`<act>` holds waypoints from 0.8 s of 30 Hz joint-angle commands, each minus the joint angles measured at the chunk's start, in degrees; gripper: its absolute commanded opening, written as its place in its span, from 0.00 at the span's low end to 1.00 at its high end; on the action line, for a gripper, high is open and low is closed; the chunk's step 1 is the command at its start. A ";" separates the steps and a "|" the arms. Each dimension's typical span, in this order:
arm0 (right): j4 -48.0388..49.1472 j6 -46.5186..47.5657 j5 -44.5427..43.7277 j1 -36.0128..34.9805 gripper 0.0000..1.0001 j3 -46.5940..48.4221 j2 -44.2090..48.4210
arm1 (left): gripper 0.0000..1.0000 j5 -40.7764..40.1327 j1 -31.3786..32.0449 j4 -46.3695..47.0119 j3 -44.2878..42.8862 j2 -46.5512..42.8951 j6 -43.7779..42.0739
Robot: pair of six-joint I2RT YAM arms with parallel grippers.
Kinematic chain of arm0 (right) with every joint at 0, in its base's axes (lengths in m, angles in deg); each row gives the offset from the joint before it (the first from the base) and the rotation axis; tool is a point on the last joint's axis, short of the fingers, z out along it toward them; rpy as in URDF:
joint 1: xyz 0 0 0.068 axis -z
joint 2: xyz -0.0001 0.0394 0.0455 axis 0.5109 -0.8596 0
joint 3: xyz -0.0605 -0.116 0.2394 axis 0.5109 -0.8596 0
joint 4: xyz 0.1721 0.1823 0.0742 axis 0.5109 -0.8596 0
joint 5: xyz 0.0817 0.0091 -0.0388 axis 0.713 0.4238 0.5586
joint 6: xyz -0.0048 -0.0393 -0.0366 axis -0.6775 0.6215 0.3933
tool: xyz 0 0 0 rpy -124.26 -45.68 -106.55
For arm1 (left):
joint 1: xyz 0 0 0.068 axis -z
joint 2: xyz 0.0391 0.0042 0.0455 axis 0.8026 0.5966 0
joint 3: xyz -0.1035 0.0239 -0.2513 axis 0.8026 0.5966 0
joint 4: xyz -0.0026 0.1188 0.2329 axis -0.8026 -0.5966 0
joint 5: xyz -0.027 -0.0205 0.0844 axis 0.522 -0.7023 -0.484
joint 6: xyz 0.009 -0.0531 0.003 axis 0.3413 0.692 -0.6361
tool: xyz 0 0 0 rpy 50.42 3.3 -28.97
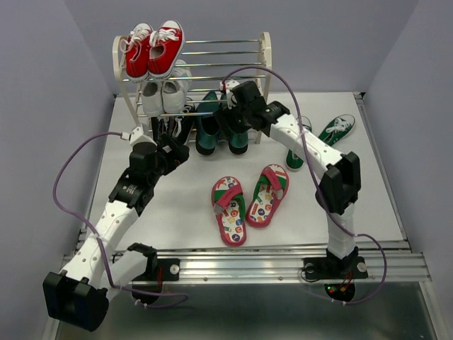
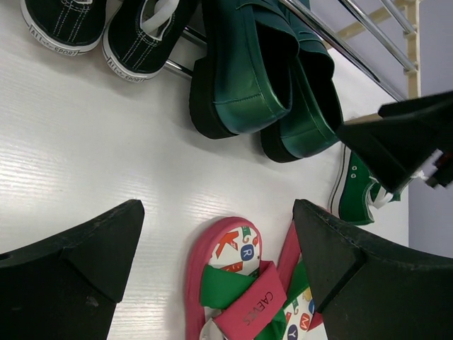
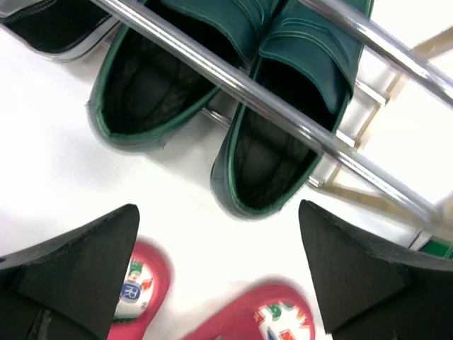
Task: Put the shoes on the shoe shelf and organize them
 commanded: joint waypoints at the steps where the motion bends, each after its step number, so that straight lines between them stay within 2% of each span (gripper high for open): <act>1: 3.34 -5.51 2.31 0.27 1.00 -4.56 9.25 | 0.99 2.11 -0.29 4.13 -0.57 1.55 -0.15; 6: 7.55 -12.37 -0.41 0.27 1.00 -16.51 17.60 | 0.99 4.74 -0.20 8.44 -0.92 7.16 0.38; 7: 8.35 -12.91 -1.72 0.27 1.00 -20.88 19.10 | 0.99 5.19 -0.29 11.93 -0.92 8.23 0.38; 14: 9.94 -18.80 -12.35 0.27 1.00 -34.17 29.83 | 0.99 11.60 0.06 18.81 -6.10 19.83 -1.37; 17: 9.94 -19.42 -14.64 0.80 1.00 -37.96 33.25 | 0.99 12.83 0.15 21.10 -8.38 25.62 -1.46; 24: 9.94 -19.51 -15.71 0.80 1.00 -42.81 38.09 | 0.99 13.45 0.24 22.78 -12.96 32.13 -2.52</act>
